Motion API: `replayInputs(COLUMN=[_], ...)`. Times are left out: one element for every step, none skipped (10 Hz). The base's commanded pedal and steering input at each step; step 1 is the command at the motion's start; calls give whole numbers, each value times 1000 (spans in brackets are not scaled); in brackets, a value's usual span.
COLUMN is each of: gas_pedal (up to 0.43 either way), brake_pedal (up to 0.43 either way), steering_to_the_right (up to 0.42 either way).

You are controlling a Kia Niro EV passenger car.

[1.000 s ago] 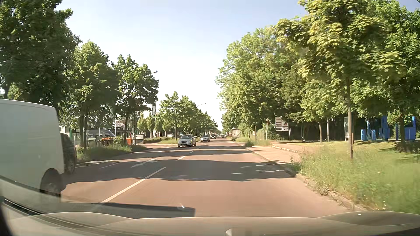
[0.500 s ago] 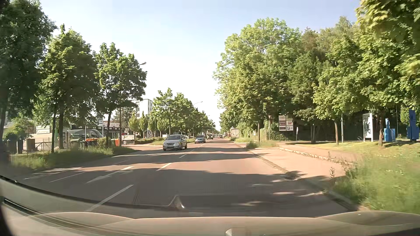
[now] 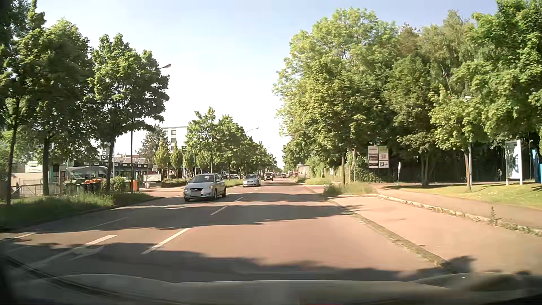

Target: Follow the waypoints while adhering to traffic rules and regulations

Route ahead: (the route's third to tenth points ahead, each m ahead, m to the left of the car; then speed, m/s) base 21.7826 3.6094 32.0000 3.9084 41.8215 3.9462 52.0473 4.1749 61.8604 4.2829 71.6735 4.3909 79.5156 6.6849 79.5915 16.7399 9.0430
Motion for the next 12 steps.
replayInputs(gas_pedal=[67,67,67,59,59,59,39,0,0,0,0,0], brake_pedal=[0,0,0,0,0,0,0,0,0,0,0,0], steering_to_the_right=[-1,-1,-1,-1,-1,-1,-1,0,-1,0,-1,-1])
